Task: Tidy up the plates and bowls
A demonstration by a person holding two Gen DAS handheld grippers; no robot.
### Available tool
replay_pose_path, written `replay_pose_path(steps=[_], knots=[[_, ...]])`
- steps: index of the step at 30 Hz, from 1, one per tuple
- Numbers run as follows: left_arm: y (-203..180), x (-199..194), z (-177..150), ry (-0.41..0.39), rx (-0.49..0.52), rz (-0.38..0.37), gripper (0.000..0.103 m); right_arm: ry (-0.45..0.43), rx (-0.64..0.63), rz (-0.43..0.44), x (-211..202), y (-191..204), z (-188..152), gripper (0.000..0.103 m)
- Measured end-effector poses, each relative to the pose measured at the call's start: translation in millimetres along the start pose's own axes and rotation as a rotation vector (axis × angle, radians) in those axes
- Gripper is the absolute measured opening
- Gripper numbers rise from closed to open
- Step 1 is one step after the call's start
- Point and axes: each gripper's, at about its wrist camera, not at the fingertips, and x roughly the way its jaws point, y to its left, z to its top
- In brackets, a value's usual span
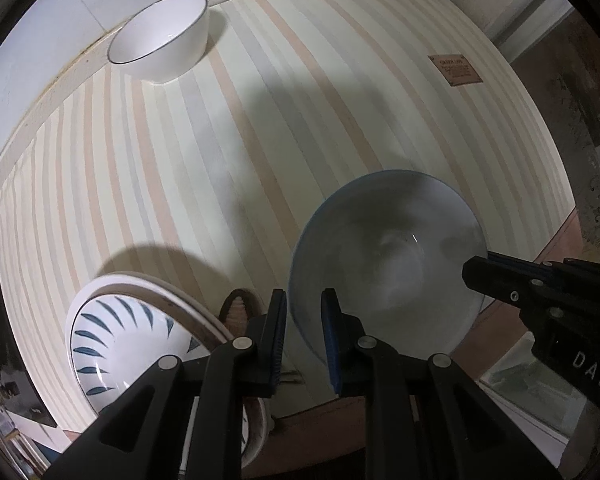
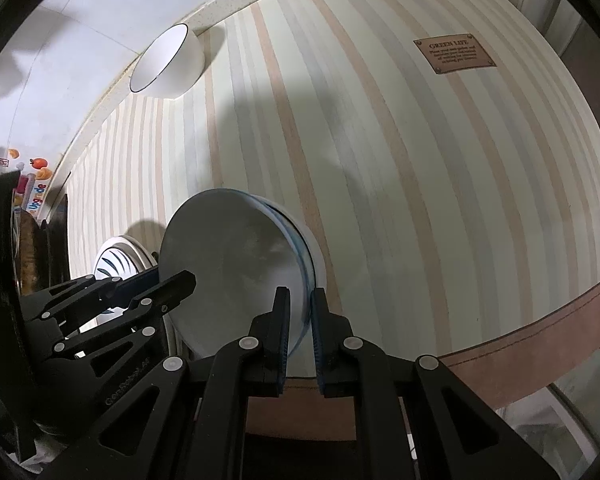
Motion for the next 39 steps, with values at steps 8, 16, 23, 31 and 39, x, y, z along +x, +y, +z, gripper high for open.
replay_pose_path(steps=[8, 16, 23, 31, 39], knots=[[40.8, -52.8, 4.9, -0.077, -0.123, -0.097, 0.018, -0.028, -0.007, 0.038, -34.5, 0.1, 11.0, 0.013], [128.2, -58.3, 79.6, -0.152, -0.359, -0.062, 0.026, -0.102, -0.104, 0.104, -54.4, 42.8, 97.7, 0.049], [184.7, -22.7, 142.9, -0.157, -0.479, -0.028, 0.026, -0.115, -0.211, 0.099, -12.7, 98.6, 198.9, 0.049], [216.1, 31.9, 179.6, -0.089, -0.546, -0.116, 0.025, -0.027, -0.225, 0.071, 62.9, 127.8, 269.1, 0.049], [211.3, 43.2, 185.7, -0.102, -0.514, -0.081, 0.014, 0.006, -0.248, 0.082, 99.7, 132.8, 278.4, 0.014]])
